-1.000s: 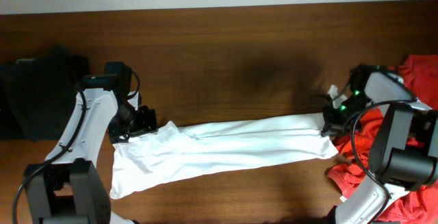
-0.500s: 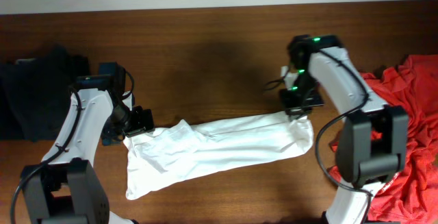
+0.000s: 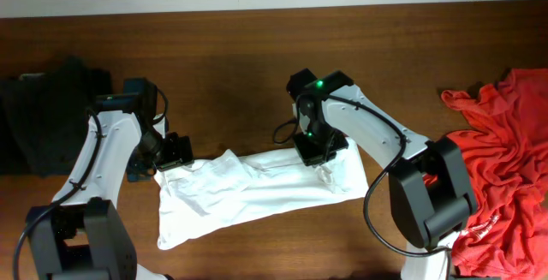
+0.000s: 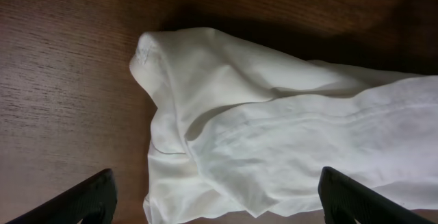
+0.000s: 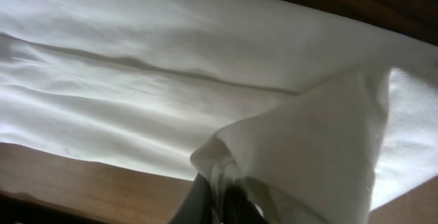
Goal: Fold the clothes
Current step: 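Move the right gripper leftward and grasp the strip's right end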
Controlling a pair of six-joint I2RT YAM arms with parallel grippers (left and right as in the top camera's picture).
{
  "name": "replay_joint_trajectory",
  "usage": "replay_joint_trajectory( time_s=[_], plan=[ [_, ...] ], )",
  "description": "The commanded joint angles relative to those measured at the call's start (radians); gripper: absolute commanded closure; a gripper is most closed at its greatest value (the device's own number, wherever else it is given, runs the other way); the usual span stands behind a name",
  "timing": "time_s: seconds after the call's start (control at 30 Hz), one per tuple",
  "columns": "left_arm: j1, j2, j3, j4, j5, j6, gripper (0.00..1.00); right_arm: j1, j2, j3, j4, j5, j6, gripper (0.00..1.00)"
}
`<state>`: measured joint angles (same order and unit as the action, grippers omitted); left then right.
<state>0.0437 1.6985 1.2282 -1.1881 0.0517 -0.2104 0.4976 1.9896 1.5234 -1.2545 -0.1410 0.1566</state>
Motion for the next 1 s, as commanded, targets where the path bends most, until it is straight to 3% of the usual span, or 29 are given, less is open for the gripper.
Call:
replay_joint_trajectory(
  time_s=[0.0,0.13,0.2,0.33,0.53,0.73,0.77,0.8,0.97],
  plan=[
    [0.003,-0.016,0.0,-0.001,-0.003,-0.013,0.07,0.021,-0.018,-0.005,0.023,-0.066,0.01,0.92],
    [0.003,-0.016,0.0,-0.001,-0.003,-0.013,0.06,0.026,-0.018,-0.005,0.035,-0.096,0.01,0.91],
    [0.003,-0.016,0.0,-0.001,-0.003,-0.013,0.06,0.028,-0.018,-0.005,0.022,-0.097,0.01,0.84],
    [0.003,-0.016,0.0,0.0,-0.004,-0.013,0.06,0.028,-0.018,-0.005,0.013,-0.122,0.01,0.81],
    [0.003,-0.016,0.0,0.0,-0.004,-0.013,0.06,0.026,-0.018,-0.005,0.008,-0.161,-0.03,0.82],
    [0.003,-0.016,0.0,0.003,-0.005,-0.013,0.06,-0.007,-0.102,-0.004,0.005,0.026,0.0,0.83],
    [0.003,-0.016,0.0,0.003,-0.005,-0.013,0.05,-0.012,-0.108,-0.004,0.02,0.057,0.014,0.79],
    [0.003,-0.016,0.0,0.003,-0.005,-0.013,0.05,-0.015,-0.101,-0.005,0.047,0.057,0.013,0.65],
    [0.003,-0.016,0.0,0.003,-0.005,-0.013,0.05,0.002,-0.032,-0.102,0.234,0.054,0.043,0.63]
  ],
)
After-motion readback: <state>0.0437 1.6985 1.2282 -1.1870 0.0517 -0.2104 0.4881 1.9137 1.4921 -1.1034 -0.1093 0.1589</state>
